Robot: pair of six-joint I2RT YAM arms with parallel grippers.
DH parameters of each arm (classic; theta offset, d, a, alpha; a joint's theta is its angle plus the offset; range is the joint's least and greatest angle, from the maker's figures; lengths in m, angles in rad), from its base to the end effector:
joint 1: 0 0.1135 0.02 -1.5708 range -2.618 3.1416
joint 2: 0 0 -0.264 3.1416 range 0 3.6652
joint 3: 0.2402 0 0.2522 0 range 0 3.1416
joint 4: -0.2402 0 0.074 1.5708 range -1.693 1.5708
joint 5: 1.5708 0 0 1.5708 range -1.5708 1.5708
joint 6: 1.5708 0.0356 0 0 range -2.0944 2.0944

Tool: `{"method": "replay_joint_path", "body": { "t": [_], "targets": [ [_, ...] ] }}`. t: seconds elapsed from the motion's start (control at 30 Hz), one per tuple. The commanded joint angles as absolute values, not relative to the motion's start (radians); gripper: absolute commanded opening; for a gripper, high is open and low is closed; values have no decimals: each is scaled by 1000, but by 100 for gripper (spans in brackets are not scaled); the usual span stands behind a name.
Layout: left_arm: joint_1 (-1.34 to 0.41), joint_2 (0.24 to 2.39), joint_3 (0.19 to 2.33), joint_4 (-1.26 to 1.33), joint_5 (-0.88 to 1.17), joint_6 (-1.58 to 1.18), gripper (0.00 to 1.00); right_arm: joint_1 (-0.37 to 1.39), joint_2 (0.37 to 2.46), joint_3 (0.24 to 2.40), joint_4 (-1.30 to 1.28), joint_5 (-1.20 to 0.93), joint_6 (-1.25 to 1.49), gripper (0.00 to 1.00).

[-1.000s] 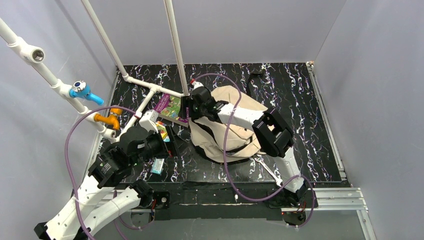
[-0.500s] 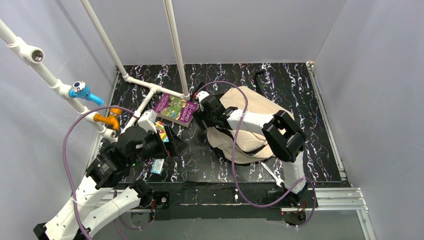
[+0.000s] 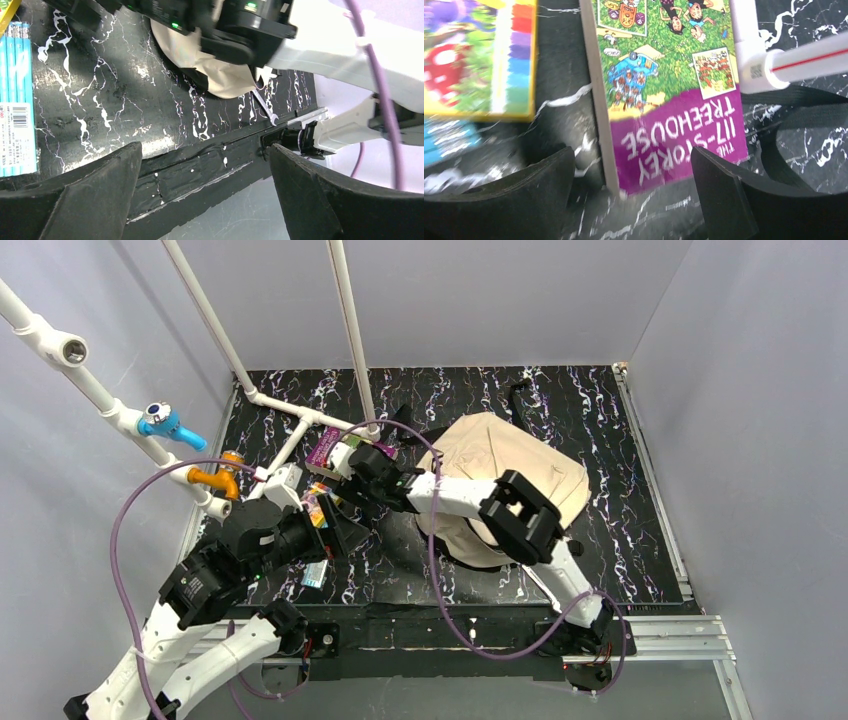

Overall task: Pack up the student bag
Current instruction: Pick up the book from the center of the board.

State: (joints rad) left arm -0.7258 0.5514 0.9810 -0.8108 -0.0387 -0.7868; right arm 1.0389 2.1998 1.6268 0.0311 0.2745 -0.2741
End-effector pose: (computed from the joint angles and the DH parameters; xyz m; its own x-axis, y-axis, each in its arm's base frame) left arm 0.0716 -0.0617 0.3676 -0.6471 -0.3717 -0.6656 0.2523 0.7194 -0.6471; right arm 0.2652 0.4316 0.1887 -0.0591 -0.6142 -0.7869 -0.7560 0.5423 -0.3665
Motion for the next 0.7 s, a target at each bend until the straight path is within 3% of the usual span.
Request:
{"method": "replay_joint_path", "body": {
  "t": [0.0, 0.07, 0.13, 0.17, 0.23, 0.3, 0.67],
  "targets": [
    [-724, 534, 993, -844, -72, -819, 98, 1022, 2338, 1772, 34, 364, -384, 91],
    [-723, 531, 990, -848, -74, -828, 98, 1020, 2376, 1799, 18, 389, -389, 83],
    [-724, 527, 991, -849, -77, -830, 98, 1020, 2395, 1805, -21, 427, -380, 47],
    [-723, 525, 991, -850, -79, -830, 98, 1020, 2391, 1787, -26, 446, -372, 34],
    [-724, 525, 993, -851, -80, -829, 98, 1020, 2365, 1727, -10, 474, -358, 14],
    [-724, 529, 993, -852, -86, -828, 98, 1020, 2330, 1670, 31, 472, -348, 1],
    [-724, 562, 973, -847, -85, -857, 98, 1018, 2082, 1584, -101, 200, -19, 1]
  ]
}}
